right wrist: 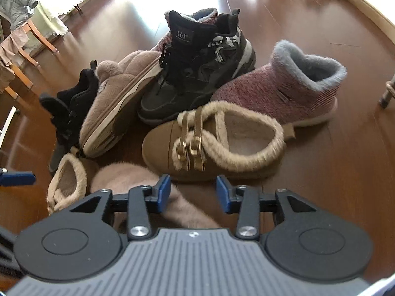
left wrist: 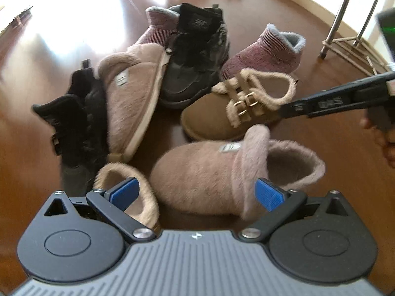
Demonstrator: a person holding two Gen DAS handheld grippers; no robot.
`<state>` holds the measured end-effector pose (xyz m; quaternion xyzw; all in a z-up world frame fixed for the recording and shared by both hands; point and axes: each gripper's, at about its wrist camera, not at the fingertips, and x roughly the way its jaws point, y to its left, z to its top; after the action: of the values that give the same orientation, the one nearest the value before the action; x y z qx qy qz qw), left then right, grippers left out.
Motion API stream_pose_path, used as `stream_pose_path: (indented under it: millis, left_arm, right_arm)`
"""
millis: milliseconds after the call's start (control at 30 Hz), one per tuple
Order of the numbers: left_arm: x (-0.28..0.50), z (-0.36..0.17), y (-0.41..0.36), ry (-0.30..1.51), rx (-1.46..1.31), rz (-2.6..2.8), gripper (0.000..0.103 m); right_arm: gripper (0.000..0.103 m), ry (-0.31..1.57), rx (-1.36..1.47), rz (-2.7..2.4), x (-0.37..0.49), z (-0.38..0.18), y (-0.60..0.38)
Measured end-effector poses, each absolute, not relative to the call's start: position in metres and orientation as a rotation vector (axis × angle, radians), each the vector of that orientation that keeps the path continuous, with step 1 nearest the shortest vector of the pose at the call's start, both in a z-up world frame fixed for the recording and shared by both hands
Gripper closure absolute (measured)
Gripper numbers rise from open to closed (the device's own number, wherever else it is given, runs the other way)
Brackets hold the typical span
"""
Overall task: Organize scattered shoes
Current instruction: 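Close the right tool on the strap of a brown buckled fur-lined shoe, then carry the brown buckled shoe toward the bottles and lower it, open right tool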
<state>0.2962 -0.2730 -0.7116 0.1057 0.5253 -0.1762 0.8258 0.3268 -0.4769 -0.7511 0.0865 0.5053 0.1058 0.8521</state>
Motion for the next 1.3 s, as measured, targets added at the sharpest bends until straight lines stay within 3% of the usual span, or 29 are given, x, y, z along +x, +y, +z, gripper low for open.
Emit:
stream_pose_path:
  millis: [167,233,567,667,833,1067,1300]
  left_arm:
    - [0.317,-0.732,-0.277,1.145,0.185,-0.371,0.002]
    - [0.322,-0.739,-0.275,1.155,0.174,-0.372,0.002]
    - [0.344,-0.754,-0.246,1.169,0.161,-0.325,0.002]
    - [0.346,-0.752,-0.244,1.161,0.159,-0.323,0.002]
    - [0.342,-0.746,-0.249,1.151,0.149,-0.326,0.002]
    - [0.326,-0.725,-0.265,1.105,0.182,-0.366,0.002]
    - [0.29,-0.699,-0.299,1.059,0.289,-0.493,0.002]
  right_arm:
    - [0.05,1.03,0.124,0.213,0.363,-0.768,-0.475]
    - [0.042,1.029,0.136,0.197,0.378,-0.774,-0.475]
    - [0.042,1.105,0.275,0.194,0.404,-0.817,-0.476]
    - [0.046,1.096,0.253,0.2,0.408,-0.828,-0.465]
    - [0.08,1.032,0.239,0.218,0.402,-0.82,-0.464]
    - [0.091,0.925,0.267,0.183,0.376,-0.785,-0.492]
    - [0.093,0.83,0.264,0.184,0.296,-0.724,-0.571]
